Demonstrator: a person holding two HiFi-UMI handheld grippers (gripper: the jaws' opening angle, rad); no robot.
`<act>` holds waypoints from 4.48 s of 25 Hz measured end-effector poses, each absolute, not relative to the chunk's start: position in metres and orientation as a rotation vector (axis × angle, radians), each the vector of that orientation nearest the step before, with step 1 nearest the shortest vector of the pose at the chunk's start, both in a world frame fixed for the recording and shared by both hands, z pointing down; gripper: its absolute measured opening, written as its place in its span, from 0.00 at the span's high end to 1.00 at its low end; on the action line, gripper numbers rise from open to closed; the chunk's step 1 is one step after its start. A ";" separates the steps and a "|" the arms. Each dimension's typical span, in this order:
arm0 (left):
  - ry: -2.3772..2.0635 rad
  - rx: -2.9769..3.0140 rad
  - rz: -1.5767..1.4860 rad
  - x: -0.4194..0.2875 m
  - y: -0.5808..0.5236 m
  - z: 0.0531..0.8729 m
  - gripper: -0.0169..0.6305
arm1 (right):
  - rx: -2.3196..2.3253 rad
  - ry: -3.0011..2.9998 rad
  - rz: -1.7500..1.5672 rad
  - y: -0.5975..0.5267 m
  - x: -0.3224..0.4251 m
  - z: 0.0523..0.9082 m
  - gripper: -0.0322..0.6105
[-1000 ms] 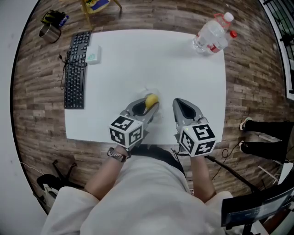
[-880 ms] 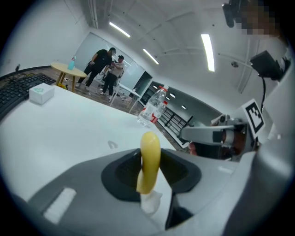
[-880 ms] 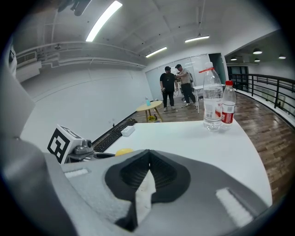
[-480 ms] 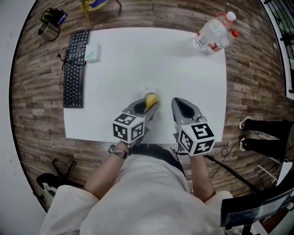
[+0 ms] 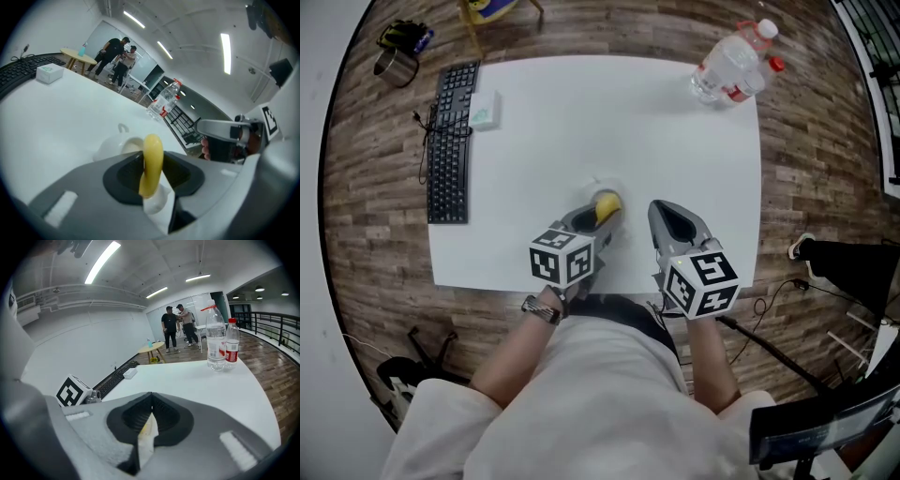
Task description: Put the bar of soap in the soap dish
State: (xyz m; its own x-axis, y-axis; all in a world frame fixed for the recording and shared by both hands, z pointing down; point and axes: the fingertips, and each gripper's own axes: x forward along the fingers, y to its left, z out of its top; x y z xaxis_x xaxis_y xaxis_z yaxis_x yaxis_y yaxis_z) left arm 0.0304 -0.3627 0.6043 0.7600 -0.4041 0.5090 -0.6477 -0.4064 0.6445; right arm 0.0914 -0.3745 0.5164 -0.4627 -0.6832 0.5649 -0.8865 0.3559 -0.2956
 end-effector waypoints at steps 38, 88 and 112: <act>-0.867 2.034 0.465 0.019 -0.360 0.613 0.73 | 1.344 -2.304 0.813 -0.373 0.081 0.516 0.95; -0.999 2.152 0.446 -0.004 -0.336 0.575 0.77 | 1.322 -2.347 0.741 -0.340 0.083 0.501 0.95; -1.074 2.282 0.376 0.017 -0.310 0.526 0.90 | 1.394 -2.437 0.587 -0.309 0.105 0.458 0.95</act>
